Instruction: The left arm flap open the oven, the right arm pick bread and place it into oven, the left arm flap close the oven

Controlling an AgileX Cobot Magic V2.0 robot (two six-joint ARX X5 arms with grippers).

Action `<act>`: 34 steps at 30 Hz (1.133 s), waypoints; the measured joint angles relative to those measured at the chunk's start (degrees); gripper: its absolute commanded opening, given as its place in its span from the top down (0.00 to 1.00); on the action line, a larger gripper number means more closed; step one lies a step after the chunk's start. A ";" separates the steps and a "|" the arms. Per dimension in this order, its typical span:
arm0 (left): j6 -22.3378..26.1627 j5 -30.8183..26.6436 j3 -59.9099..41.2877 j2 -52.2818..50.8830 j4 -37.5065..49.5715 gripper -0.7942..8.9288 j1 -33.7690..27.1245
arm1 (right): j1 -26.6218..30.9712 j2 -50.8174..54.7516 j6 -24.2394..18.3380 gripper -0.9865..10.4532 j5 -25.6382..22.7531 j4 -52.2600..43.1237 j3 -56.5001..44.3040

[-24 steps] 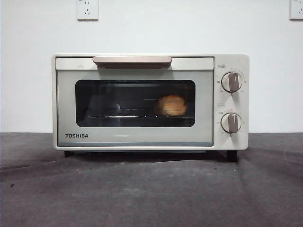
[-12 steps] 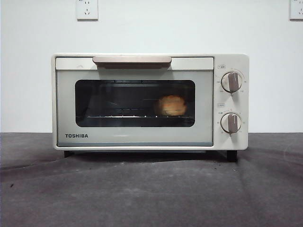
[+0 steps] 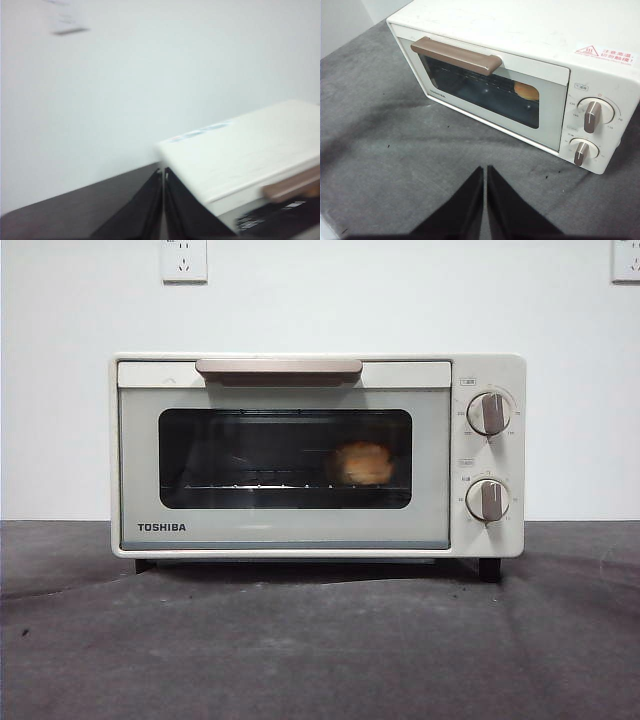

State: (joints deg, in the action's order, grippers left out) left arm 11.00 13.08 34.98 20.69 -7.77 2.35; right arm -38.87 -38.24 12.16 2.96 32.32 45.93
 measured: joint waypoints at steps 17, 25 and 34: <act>0.04 -2.69 -26.60 -16.04 3.19 0.90 -3.08 | 0.00 0.00 0.00 0.91 0.00 0.00 0.00; 0.04 -2.71 -30.53 -19.19 0.46 0.90 -3.08 | 0.00 0.00 0.00 0.91 0.00 0.00 0.00; 0.02 -2.75 -33.11 -20.39 -0.72 0.90 -3.08 | 0.00 0.00 0.00 0.91 0.00 -0.02 0.00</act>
State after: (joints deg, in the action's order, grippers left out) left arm 11.03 10.33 1.87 0.30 -8.49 -0.73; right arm -38.87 -38.24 12.16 2.96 32.29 45.93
